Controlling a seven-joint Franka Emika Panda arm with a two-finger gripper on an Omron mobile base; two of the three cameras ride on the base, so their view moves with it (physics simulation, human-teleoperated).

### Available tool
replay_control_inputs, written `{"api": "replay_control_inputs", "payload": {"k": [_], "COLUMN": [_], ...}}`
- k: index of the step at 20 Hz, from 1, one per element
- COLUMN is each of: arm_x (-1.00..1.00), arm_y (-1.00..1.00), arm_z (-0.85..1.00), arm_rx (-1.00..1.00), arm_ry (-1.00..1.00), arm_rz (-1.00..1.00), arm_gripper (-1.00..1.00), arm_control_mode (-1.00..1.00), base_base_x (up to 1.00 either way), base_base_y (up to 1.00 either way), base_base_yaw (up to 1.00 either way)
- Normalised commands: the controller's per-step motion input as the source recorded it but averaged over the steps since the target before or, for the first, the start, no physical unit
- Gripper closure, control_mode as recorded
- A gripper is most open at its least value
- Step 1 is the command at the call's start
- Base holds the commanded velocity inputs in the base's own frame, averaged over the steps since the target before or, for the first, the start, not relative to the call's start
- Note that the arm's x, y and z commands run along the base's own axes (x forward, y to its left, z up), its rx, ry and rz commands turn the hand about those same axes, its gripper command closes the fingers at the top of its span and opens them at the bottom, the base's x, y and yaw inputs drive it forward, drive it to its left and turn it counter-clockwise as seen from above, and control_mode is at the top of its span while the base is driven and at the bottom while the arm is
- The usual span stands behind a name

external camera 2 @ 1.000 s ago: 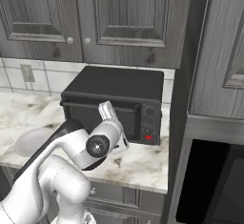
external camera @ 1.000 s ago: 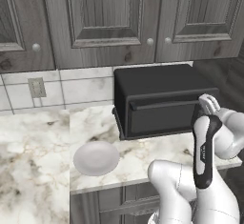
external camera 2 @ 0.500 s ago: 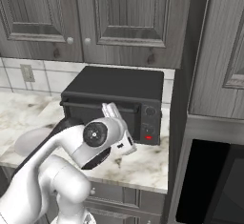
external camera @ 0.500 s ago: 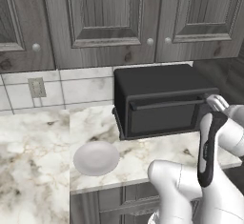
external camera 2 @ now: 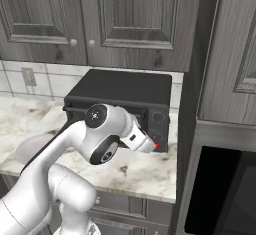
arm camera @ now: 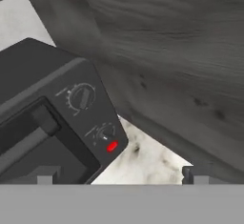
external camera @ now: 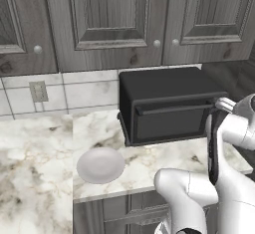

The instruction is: Pull the toaster oven rack outwards. Pick up the baguette from the plate and place it on the toaster oven rack. Close the toaster oven door fully and set the temperature to the lowest setting.

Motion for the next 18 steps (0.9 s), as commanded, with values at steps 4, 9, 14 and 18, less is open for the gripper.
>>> {"api": "replay_control_inputs", "payload": {"k": [4, 9, 14, 18], "arm_x": [0.00, 0.00, 0.01, 0.00], "arm_y": [-0.32, -0.33, -0.14, 0.00], "arm_z": [-0.27, -0.06, 0.00, 0.00], "arm_rx": [-0.11, -0.01, 0.02, 0.00], "arm_ry": [-0.05, 0.00, 0.00, 0.00], "arm_rz": [0.11, 0.27, 0.23, 0.08], "arm_gripper": [-1.00, -1.00, -1.00, -1.00], "arm_control_mode": [-1.00, -1.00, -1.00, -1.00], "base_base_x": [0.00, 0.00, 0.00, 0.00], "base_base_y": [0.00, 0.00, 0.00, 0.00], "base_base_yaw": [0.00, 0.00, 0.00, 0.00]}}
